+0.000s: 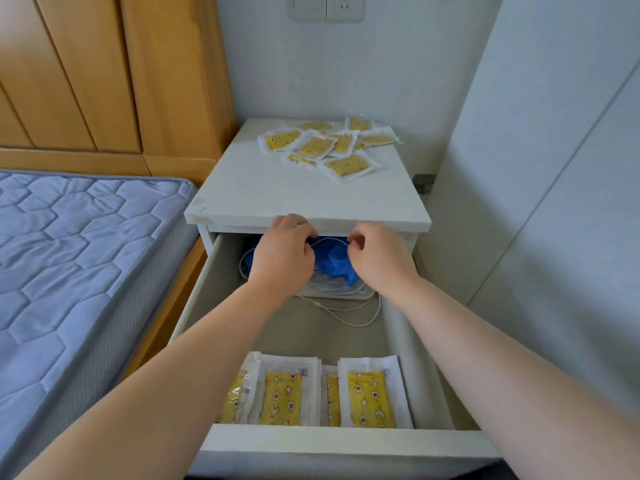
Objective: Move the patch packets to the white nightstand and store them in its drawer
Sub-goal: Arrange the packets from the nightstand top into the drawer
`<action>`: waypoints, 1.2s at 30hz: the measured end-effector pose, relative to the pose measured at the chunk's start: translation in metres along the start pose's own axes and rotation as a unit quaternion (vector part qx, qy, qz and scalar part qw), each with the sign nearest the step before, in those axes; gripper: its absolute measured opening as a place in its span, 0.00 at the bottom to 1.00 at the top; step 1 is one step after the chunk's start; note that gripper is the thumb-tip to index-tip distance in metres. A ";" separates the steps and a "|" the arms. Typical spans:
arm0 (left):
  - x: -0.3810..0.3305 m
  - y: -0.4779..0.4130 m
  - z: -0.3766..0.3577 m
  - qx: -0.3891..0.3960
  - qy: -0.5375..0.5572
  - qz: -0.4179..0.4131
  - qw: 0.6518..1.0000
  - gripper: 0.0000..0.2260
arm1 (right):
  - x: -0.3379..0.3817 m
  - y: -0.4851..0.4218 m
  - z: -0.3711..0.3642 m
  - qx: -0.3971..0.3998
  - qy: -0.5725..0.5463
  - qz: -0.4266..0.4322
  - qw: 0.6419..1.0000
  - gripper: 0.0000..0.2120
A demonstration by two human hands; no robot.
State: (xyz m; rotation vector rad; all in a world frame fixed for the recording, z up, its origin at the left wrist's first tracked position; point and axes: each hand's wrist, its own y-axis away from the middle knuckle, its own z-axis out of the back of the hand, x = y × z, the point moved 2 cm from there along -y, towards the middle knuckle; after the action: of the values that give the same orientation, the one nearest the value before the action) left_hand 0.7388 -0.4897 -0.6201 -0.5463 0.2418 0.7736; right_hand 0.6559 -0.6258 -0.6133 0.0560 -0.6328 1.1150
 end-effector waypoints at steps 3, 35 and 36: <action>-0.002 -0.018 0.015 0.009 -0.041 -0.014 0.999 0.18 | 0.003 -0.014 0.018 -0.027 0.016 0.033 0.999 0.09; 0.045 -0.116 -0.012 0.163 -0.111 -0.018 0.980 0.27 | -0.033 -0.151 -0.008 -0.044 -0.156 -0.021 0.987 0.19; 0.045 -0.115 -0.012 0.170 -0.117 -0.035 0.978 0.26 | -0.033 -0.154 -0.010 -0.043 -0.165 -0.027 0.985 0.19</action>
State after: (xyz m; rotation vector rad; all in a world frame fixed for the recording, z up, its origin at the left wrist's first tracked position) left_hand 0.8523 -0.5367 -0.6044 -0.1366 0.1319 0.7025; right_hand 0.7813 -0.7198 -0.5971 0.1861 -0.9682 1.0326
